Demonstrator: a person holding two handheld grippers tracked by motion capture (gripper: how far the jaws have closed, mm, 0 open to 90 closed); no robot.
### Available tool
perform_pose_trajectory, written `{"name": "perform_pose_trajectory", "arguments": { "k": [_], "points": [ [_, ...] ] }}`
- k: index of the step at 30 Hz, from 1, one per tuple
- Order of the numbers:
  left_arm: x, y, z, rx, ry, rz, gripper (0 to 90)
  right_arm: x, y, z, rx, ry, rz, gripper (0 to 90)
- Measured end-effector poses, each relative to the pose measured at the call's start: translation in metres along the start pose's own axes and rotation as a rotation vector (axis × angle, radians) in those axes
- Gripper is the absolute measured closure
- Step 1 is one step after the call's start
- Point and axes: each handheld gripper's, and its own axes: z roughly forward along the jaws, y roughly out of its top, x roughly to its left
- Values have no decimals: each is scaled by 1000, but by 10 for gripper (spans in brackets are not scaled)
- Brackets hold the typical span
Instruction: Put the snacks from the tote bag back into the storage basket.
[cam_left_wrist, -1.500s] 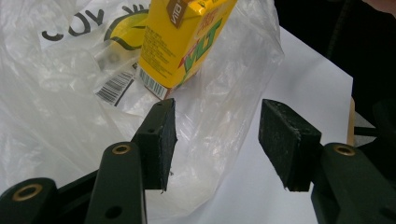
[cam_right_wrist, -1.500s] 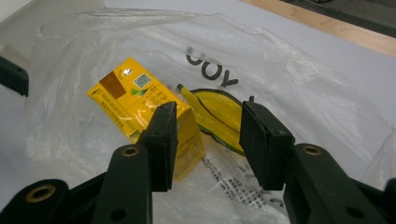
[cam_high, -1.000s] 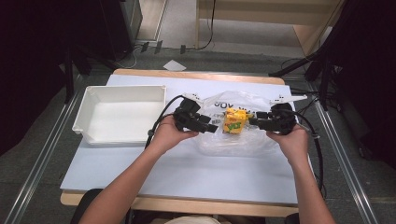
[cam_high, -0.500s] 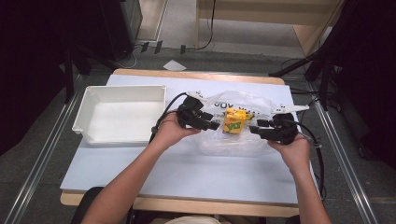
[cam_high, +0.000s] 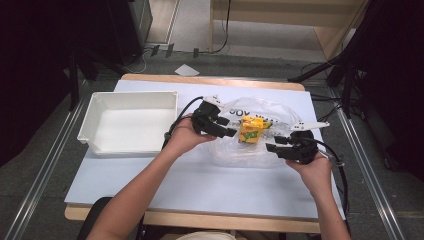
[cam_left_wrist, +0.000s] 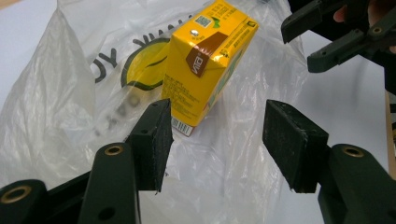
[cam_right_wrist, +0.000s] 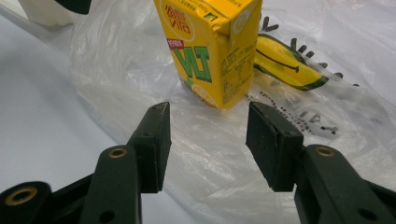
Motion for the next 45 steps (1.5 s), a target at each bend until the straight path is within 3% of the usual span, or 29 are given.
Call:
{"name": "perform_pose_trajectory", "arguments": {
  "k": [18, 23, 26, 40, 45],
  "points": [
    [3, 20, 8, -19, -24, 34, 401, 9, -9, -1, 4, 6, -13, 503],
    [8, 28, 14, -10, -24, 60, 386, 12, -12, 0, 12, 12, -15, 503],
    [12, 29, 16, -25, -42, 54, 385, 12, -14, 1, 13, 19, -8, 494],
    [20, 32, 34, 2, -62, 102, 348, 11, -20, 5, -7, 47, -1, 405],
    [22, 30, 46, 10, -76, 98, 341, 9, -21, 6, -7, 50, 6, 398]
  ]
}}
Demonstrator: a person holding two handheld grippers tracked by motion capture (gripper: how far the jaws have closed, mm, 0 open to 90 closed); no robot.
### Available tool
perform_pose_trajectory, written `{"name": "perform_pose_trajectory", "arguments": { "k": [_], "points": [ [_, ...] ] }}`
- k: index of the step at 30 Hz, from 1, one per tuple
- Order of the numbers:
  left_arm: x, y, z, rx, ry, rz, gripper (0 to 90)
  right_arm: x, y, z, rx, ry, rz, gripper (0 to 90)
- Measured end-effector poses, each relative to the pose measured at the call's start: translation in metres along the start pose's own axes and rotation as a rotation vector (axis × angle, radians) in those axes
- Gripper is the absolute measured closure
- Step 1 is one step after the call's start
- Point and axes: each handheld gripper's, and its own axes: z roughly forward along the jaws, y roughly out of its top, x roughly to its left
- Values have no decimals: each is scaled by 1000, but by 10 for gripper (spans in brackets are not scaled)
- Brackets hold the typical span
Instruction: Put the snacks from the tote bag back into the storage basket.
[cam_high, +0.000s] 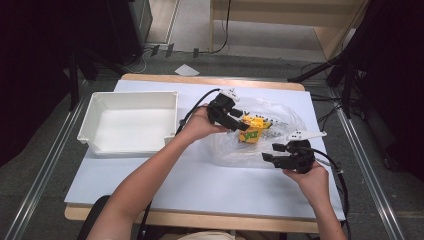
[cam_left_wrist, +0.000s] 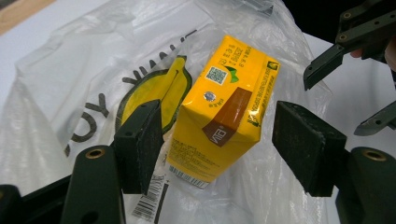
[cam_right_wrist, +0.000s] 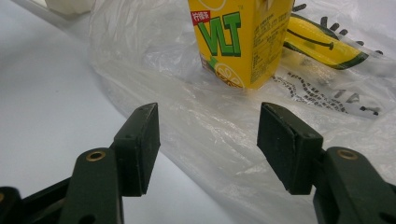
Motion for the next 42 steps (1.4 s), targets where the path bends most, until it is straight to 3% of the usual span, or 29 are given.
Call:
{"name": "perform_pose_trajectory", "arguments": {
  "k": [4, 8, 21, 29, 32, 36, 42],
  "points": [
    [2, -1, 8, 16, 4, 5, 337, -1, -1, -1, -4, -5, 5, 393],
    [3, -3, 17, -1, -22, 3, 337, -2, -1, 0, -2, -8, 2, 392],
    [-1, -2, 37, 3, -28, 27, 347, -2, -3, 3, 10, -9, 6, 392],
    [-2, -2, 38, 12, -23, 35, 364, -3, -3, 5, 15, -9, 6, 393],
    [-2, -2, 37, 26, -21, 39, 441, -3, -3, 5, 13, -11, 6, 394],
    [-2, -2, 37, 32, -22, 36, 467, -3, -3, 5, 13, -13, 8, 395],
    [-6, -1, 36, 45, 11, 63, 499, -4, -4, 5, 14, -13, 11, 397]
  ]
}}
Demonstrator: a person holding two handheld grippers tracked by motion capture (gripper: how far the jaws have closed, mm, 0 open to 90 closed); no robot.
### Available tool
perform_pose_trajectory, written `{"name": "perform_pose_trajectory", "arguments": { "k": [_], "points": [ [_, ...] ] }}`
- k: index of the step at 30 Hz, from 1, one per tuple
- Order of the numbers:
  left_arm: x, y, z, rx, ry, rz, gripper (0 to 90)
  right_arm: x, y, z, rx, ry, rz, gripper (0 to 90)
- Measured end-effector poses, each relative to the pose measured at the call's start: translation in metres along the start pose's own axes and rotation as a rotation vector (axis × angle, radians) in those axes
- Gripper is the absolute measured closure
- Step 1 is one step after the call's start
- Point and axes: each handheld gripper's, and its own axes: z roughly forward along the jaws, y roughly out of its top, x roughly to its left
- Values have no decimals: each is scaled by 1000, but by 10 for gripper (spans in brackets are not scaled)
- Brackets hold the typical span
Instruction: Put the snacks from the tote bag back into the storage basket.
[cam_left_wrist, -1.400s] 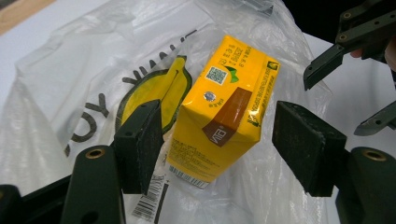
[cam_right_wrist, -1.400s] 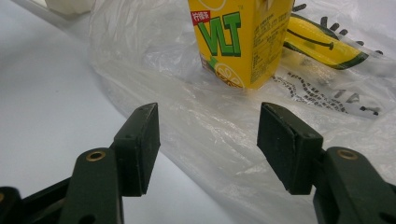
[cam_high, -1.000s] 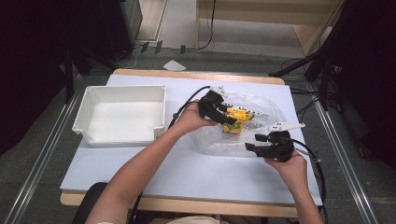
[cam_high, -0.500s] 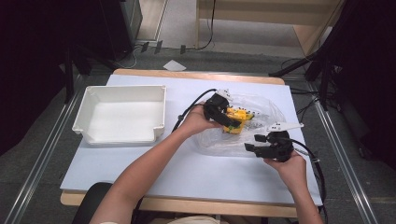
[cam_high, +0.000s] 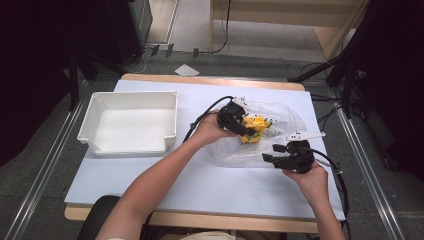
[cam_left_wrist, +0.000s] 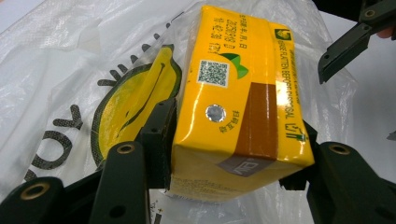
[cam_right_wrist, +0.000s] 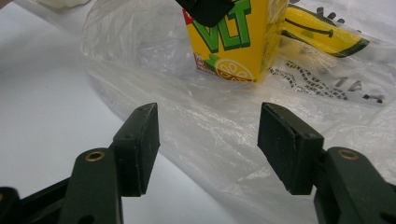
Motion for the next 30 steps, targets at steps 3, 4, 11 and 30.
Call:
{"name": "perform_pose_trajectory", "arguments": {
  "k": [3, 4, 11, 30],
  "points": [
    [-1, 1, -1, 8, 13, 2, 508, -1, 0, 0, 1, 1, 0, 397],
    [-1, 1, -1, 9, 17, 2, 510, -1, -1, 0, 1, 0, 0, 397],
    [-2, 3, -3, 24, 33, -5, 520, -1, -1, 0, -1, -1, 3, 398],
    [-7, 14, -26, 2, 38, -29, 525, 0, 0, 0, -7, 11, 10, 398]
  ]
}}
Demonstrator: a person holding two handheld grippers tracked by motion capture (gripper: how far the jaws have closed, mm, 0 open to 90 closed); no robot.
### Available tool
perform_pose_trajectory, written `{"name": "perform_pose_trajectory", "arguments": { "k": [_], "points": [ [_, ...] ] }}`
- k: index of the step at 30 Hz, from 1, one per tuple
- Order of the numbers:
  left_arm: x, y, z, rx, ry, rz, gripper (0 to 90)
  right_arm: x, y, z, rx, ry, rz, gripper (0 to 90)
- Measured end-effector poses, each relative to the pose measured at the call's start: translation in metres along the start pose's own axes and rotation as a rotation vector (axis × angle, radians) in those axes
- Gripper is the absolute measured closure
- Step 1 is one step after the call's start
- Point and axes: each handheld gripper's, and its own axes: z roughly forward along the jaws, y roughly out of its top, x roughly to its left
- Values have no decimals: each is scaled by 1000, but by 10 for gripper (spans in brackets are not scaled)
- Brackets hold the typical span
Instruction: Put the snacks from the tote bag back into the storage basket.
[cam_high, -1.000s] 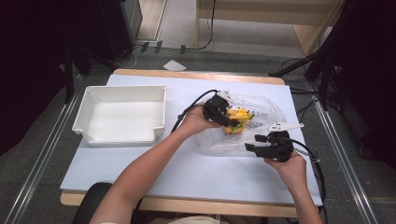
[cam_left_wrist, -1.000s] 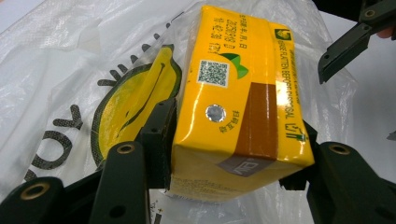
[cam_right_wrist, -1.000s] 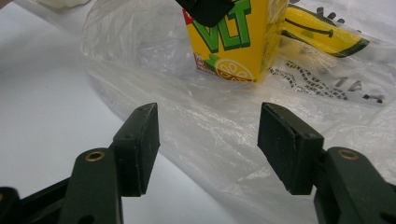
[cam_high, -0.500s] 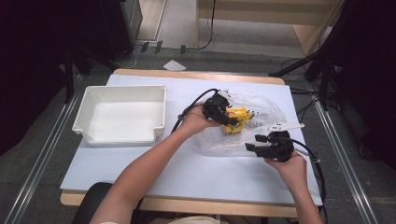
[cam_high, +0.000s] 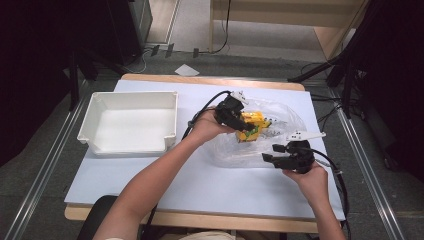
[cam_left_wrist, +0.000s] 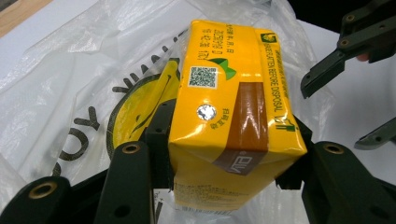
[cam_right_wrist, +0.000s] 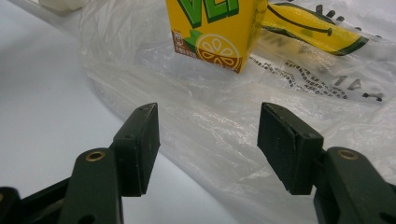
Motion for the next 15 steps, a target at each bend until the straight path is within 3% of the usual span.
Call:
{"name": "perform_pose_trajectory", "arguments": {
  "k": [4, 15],
  "points": [
    [0, 3, -5, 1, -25, -10, 525, 0, 0, 0, 0, 2, -2, 397],
    [-7, 10, -24, -10, -41, -27, 525, 4, 0, 0, -3, 12, -10, 397]
  ]
}}
